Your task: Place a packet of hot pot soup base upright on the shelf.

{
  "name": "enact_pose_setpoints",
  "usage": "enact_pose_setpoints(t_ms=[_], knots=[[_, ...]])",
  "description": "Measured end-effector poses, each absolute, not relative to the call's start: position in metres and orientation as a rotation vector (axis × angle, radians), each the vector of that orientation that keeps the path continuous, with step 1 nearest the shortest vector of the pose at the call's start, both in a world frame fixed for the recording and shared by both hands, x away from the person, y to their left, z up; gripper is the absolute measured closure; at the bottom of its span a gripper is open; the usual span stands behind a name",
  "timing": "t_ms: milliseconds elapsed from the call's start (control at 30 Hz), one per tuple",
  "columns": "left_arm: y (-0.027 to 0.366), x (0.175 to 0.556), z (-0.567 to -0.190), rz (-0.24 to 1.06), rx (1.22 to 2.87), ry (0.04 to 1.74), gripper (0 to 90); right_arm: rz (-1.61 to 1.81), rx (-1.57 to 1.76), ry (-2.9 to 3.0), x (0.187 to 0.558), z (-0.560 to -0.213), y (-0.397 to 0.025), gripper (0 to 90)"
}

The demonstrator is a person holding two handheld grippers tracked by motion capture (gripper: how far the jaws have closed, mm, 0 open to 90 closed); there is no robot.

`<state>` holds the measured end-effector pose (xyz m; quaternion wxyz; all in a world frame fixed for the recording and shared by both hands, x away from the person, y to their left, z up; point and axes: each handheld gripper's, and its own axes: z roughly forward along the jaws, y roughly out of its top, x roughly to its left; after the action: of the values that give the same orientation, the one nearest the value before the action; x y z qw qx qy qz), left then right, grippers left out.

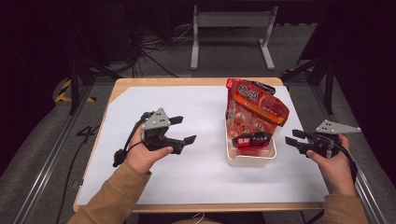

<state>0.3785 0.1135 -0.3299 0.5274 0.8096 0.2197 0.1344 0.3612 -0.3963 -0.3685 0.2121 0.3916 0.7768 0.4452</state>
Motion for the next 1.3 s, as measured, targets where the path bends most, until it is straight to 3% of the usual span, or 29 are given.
enact_pose_setpoints(t_ms=[767,1300], knots=[[0.17,0.373,-0.347,0.358,1.945,0.623,8.6,1.246,1.04,2.164,0.359,-0.365,-0.389,41.6],[0.2,0.377,-0.386,0.369,1.902,0.719,3.3,1.257,1.043,2.127,0.361,-0.371,-0.393,38.2]])
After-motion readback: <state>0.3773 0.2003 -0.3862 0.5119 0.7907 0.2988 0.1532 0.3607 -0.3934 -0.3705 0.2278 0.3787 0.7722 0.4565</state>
